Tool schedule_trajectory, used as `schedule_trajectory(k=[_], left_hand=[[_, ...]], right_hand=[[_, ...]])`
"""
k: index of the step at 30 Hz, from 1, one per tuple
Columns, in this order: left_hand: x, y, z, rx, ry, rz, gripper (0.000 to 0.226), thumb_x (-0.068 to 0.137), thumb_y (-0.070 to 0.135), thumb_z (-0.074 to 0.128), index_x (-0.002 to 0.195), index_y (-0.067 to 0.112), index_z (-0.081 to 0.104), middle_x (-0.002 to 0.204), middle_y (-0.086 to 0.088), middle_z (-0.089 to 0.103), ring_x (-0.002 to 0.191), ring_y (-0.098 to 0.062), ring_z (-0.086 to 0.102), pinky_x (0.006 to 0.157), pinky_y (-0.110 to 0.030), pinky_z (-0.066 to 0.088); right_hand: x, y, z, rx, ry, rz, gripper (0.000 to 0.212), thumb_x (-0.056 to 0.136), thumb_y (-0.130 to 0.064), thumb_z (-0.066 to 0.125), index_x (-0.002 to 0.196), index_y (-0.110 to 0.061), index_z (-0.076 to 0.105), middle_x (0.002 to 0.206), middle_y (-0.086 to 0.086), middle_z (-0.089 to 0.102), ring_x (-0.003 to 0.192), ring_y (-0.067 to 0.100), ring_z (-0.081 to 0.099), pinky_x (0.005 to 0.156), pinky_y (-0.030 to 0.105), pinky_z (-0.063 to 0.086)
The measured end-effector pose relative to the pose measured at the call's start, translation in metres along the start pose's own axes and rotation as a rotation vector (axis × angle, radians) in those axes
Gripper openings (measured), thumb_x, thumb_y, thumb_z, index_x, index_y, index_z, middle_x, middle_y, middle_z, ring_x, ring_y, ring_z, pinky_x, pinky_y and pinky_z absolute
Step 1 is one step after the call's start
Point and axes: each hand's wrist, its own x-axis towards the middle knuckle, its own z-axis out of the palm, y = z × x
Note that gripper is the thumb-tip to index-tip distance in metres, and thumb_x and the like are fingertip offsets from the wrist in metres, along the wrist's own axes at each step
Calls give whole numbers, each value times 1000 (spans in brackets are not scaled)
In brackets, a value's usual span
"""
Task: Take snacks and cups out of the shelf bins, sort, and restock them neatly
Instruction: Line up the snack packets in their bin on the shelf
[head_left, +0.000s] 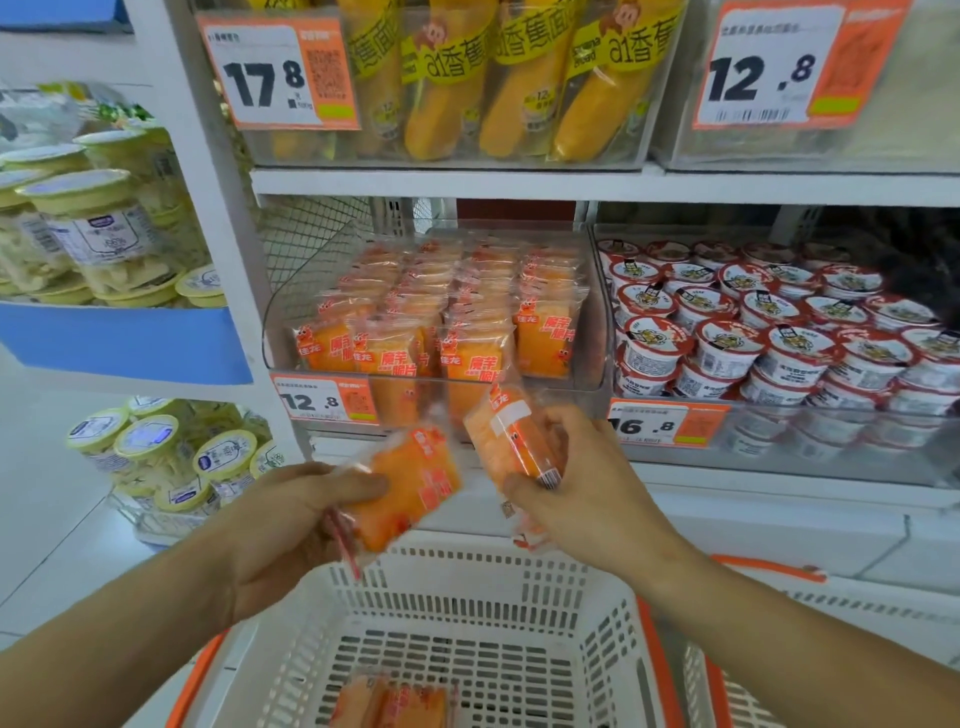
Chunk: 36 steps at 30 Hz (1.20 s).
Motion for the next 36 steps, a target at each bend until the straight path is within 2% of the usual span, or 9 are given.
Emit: schedule_trajectory(k=[3, 7, 10, 13, 19, 23, 26, 31, 36], left_hand=[[1, -10, 5, -63, 187, 91, 48, 82, 20, 75, 125, 5, 59, 100, -16, 75, 85, -31, 73, 85, -48, 56], [-12, -18, 29, -101, 66, 135, 54, 69, 19, 76, 120, 6, 62, 97, -19, 75, 88, -35, 72, 84, -44, 55], [-16, -17, 37, -146, -19, 90, 73, 55, 2, 82, 123, 4, 53, 98, -23, 74, 88, -40, 73, 85, -48, 56], [-14, -14, 35, -174, -68, 80, 76, 61, 13, 92, 124, 1, 50, 101, -22, 74, 84, -32, 72, 81, -46, 60], [-9, -15, 28, -165, -143, 75, 69, 71, 37, 88, 126, 6, 60, 114, -18, 72, 105, -36, 70, 95, -53, 53], [0, -16, 18, -204, -114, 119, 20, 83, 25, 73, 89, 7, 66, 88, -12, 76, 90, -31, 73, 61, -34, 58], [0, -18, 18, -204, -115, 127, 24, 88, 18, 63, 67, 10, 55, 54, -8, 62, 67, -22, 70, 46, -25, 52], [2, -17, 14, -244, -119, 90, 47, 83, 31, 64, 125, 9, 60, 108, -18, 74, 102, -36, 71, 89, -48, 54], [3, -15, 16, -274, -98, 123, 52, 81, 32, 66, 129, 15, 59, 115, -14, 73, 105, -35, 70, 97, -52, 51]], right_hand=[[-6, -4, 5, 16, -16, -9, 46, 89, -34, 73, 123, -36, 43, 119, -6, 40, 82, -15, 58, 62, 7, 49], [-15, -10, 27, -17, -25, -39, 46, 90, -45, 68, 124, -41, 39, 116, -11, 36, 94, 9, 61, 87, 33, 55], [-16, -12, 36, -13, -26, -106, 51, 89, -44, 69, 127, -52, 36, 120, -13, 33, 107, 7, 55, 93, 24, 48], [-16, -12, 37, 23, -83, -178, 48, 84, -48, 73, 121, -60, 45, 120, -20, 31, 115, -5, 47, 91, 9, 43], [-21, -20, 44, 145, -249, -209, 46, 86, -33, 63, 122, -61, 52, 119, -29, 29, 116, -2, 46, 93, 19, 50], [-4, -13, 28, 295, -111, -102, 58, 88, -2, 65, 116, -51, 58, 121, -18, 47, 98, -1, 61, 72, 18, 56], [1, -11, 8, 344, -87, -89, 53, 85, 0, 72, 117, -40, 60, 105, -27, 64, 88, -9, 65, 68, 12, 53], [2, -12, -8, 348, -6, -95, 52, 80, -3, 79, 114, -37, 60, 111, -15, 66, 84, 5, 70, 67, 27, 59], [-1, -9, -12, 541, -73, -119, 83, 69, -5, 87, 130, -45, 47, 107, -7, 71, 98, 14, 71, 73, 34, 61]])
